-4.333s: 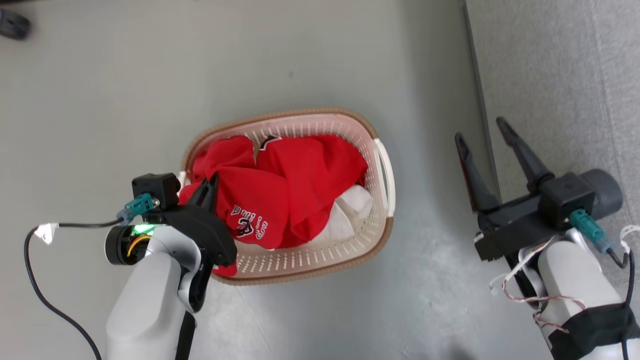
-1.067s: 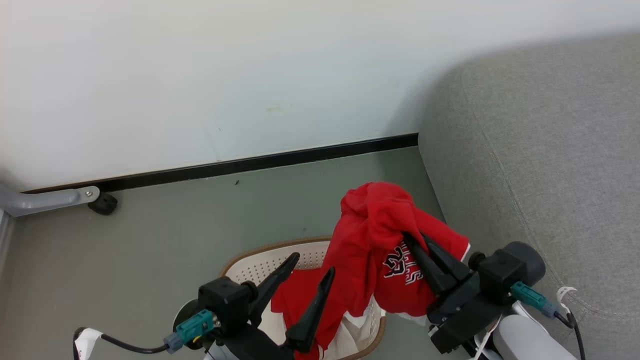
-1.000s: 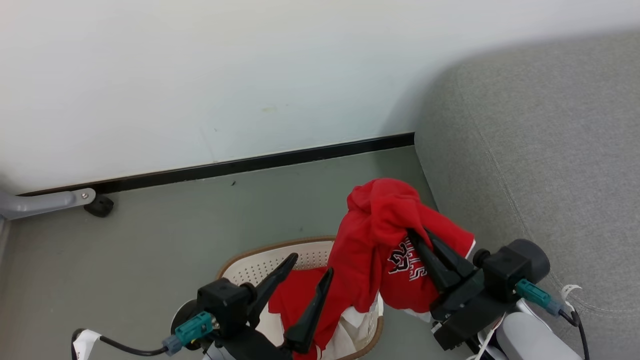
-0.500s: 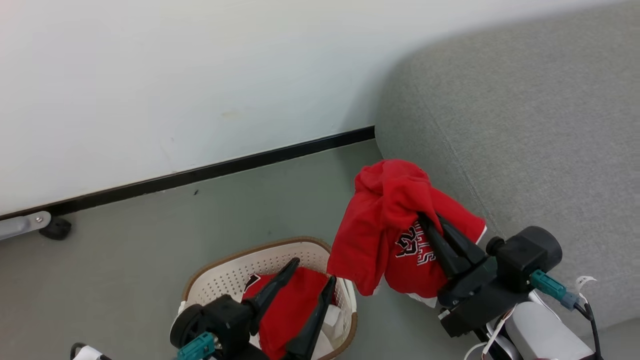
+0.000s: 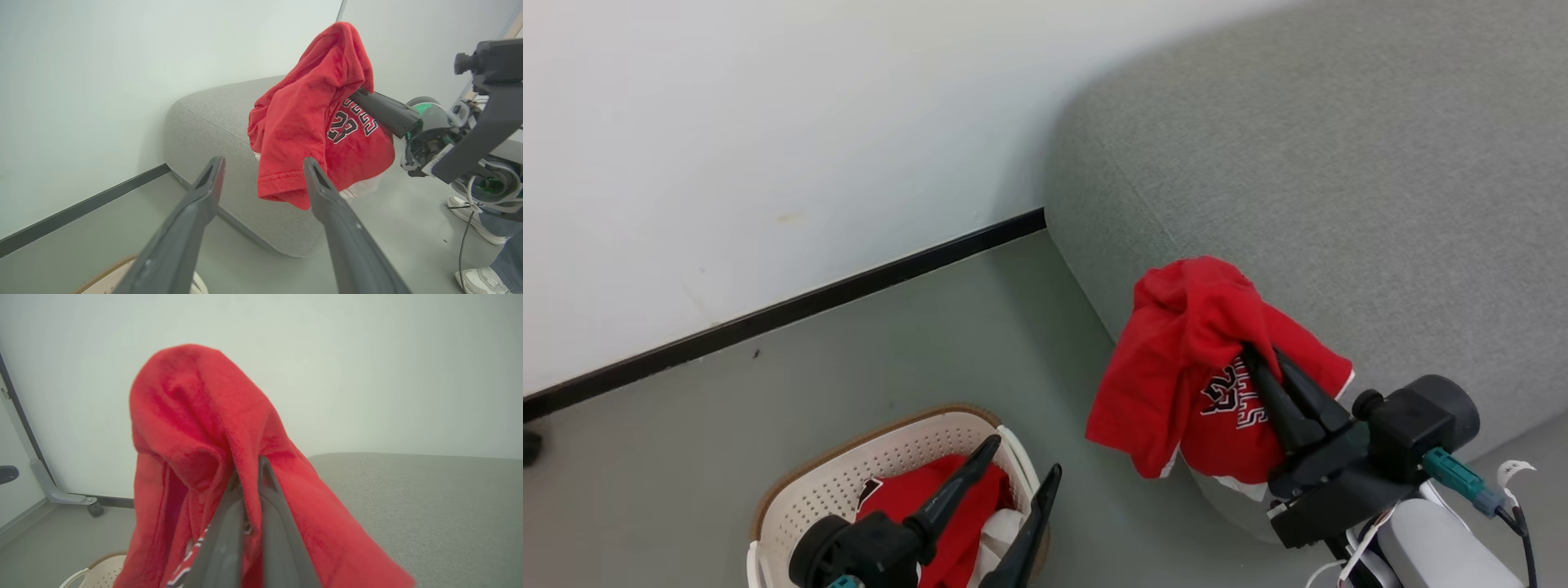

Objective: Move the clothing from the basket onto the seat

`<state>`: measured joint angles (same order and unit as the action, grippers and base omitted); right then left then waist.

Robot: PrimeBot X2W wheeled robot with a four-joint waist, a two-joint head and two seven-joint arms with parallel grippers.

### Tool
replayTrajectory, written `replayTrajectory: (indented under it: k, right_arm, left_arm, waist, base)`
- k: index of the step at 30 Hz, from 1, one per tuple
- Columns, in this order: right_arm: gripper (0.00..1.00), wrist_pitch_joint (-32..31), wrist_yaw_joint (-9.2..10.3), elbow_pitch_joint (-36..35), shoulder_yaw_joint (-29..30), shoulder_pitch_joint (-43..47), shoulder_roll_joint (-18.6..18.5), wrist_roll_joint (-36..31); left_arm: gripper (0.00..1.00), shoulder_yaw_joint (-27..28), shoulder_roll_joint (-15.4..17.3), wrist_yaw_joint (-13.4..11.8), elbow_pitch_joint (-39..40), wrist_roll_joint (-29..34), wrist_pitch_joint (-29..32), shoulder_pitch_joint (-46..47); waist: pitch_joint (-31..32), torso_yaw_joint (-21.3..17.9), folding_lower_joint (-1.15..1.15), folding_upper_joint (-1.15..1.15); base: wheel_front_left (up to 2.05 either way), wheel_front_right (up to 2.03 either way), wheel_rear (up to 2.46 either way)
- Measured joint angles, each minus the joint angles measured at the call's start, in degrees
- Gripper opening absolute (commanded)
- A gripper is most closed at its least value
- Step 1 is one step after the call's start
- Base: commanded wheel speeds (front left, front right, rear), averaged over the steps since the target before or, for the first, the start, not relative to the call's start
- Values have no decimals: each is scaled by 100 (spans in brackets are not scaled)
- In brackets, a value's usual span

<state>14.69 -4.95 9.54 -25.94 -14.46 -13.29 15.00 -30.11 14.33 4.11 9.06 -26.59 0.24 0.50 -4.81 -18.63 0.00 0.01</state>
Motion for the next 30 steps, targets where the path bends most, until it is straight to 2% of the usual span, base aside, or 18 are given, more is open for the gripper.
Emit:
replayTrajectory:
  k: [16, 24, 30]
  right_arm:
    - [0, 0, 143, -241, 557, 210, -267, 10]
    - [0, 0, 199, -249, 1049, 296, -348, 209]
    - [0, 0, 193, -49, 1441, -173, -466, 363]
  left_arm:
    - [100, -214, -64, 51, 20, 159, -144, -8]
    - [100, -358, -81, 53, 71, 248, -138, 7]
    - [100, -452, -67, 101, 110, 258, -77, 23]
  waist:
    - [46, -850, 0, 0]
    - [-79, -897, 0, -1]
    - [-277, -834, 0, -1]
  base:
    - [0, 0, 0]
    - [0, 0, 0]
    - [0, 0, 0]
